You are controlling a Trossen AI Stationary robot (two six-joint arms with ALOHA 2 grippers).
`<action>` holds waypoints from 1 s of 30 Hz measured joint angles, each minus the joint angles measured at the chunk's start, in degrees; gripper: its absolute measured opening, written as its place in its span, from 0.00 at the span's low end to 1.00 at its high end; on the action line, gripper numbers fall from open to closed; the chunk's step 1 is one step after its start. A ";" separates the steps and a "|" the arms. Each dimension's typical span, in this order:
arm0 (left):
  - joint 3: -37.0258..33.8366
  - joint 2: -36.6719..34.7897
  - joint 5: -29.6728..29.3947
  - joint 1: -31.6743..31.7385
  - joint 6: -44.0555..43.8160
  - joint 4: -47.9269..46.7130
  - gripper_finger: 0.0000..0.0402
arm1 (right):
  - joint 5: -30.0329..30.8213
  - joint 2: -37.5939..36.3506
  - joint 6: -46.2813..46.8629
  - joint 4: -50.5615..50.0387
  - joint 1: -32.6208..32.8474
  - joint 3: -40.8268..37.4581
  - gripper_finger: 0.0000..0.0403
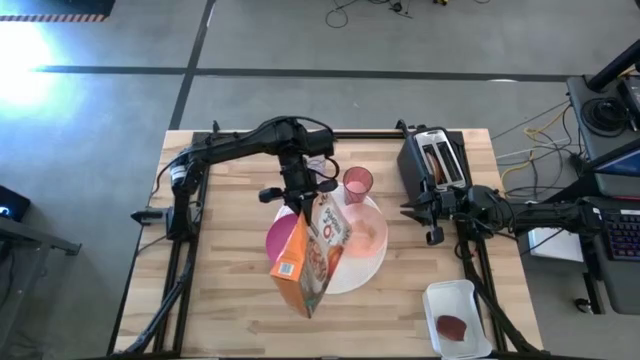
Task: Arrange a breakfast setting
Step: Pour the cereal from the orange cereal box into the orange bowl
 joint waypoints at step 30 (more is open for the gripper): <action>3.72 0.87 -1.16 -2.04 -0.04 -0.05 0.00 | 0.00 0.07 0.00 -0.98 0.00 0.00 0.16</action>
